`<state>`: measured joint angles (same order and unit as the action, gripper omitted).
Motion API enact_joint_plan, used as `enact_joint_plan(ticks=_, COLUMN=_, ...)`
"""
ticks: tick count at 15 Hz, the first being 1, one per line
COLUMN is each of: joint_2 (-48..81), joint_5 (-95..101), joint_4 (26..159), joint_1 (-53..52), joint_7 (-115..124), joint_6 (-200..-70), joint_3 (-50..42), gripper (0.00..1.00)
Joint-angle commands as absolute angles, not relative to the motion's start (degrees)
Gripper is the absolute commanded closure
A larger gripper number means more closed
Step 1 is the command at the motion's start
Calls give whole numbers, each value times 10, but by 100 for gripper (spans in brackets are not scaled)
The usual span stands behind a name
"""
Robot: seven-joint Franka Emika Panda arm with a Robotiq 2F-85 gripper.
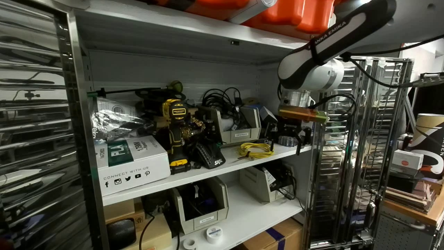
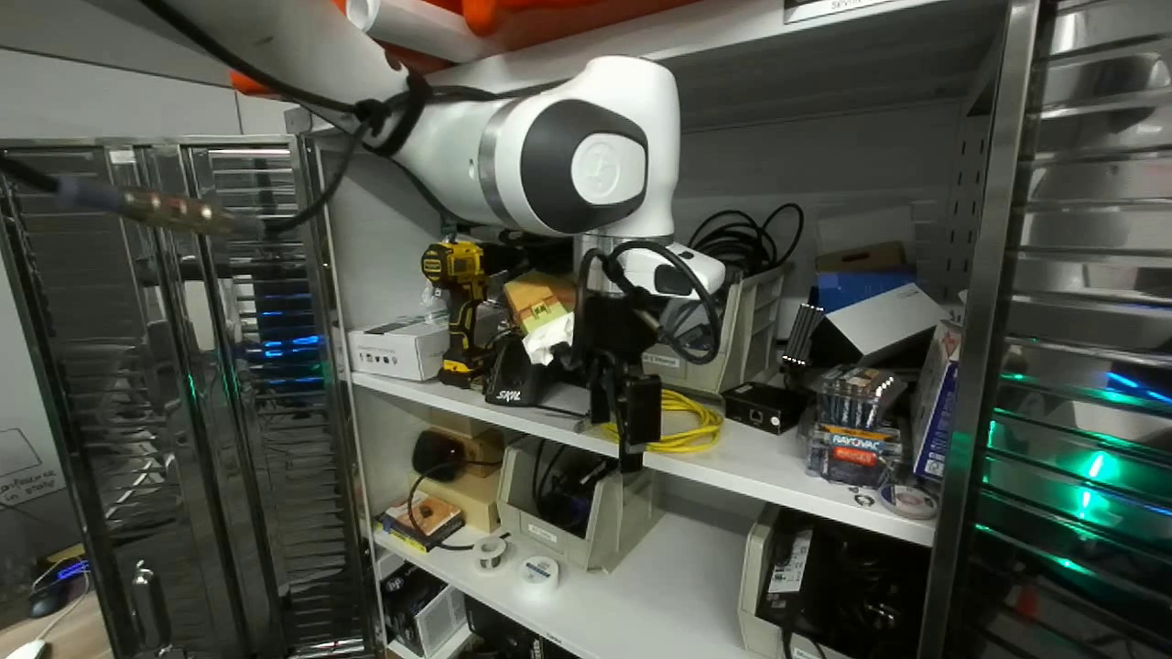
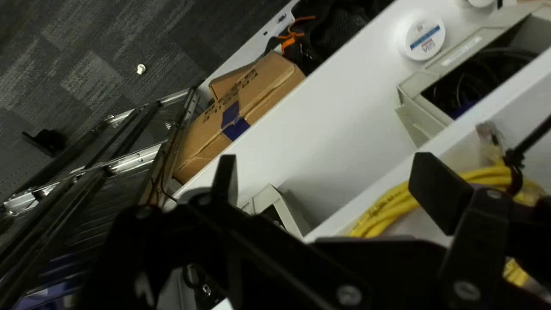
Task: Put the yellow cable in the storage box
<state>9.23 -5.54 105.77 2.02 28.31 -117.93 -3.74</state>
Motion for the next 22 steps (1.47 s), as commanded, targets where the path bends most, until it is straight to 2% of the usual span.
enact_joint_plan(ticks=1, joint_2=159, joint_5=-57, joint_4=968, joint_1=9, joint_7=351, joint_6=-1192, joint_3=-40, gripper=0)
enact_joint_plan(ticks=10, joint_2=222, joint_5=-38, joint_4=905, joint_1=-7, joint_7=415, joint_6=-1180, joint_3=-47, gripper=1)
enact_joint_plan(ticks=11, joint_2=218, joint_5=-36, joint_4=909, joint_1=-8, joint_7=414, joint_6=-1179, joint_3=-47, gripper=25)
enact_joint_plan(ticks=13, joint_2=209, joint_5=-29, joint_4=918, joint_1=-11, joint_7=413, joint_6=-1178, joint_3=-48, gripper=30)
enact_joint_plan(ticks=19, joint_2=167, joint_5=-7, joint_4=970, joint_1=-13, joint_7=401, joint_6=-1164, joint_3=-48, gripper=79)
enact_joint_plan(ticks=21, joint_2=154, joint_5=4, joint_4=991, joint_1=-12, joint_7=401, joint_6=-1166, joint_3=-48, gripper=92)
enact_joint_plan(ticks=22, joint_2=149, joint_5=0, joint_4=998, joint_1=-9, joint_7=392, joint_6=-1155, joint_3=-45, gripper=94)
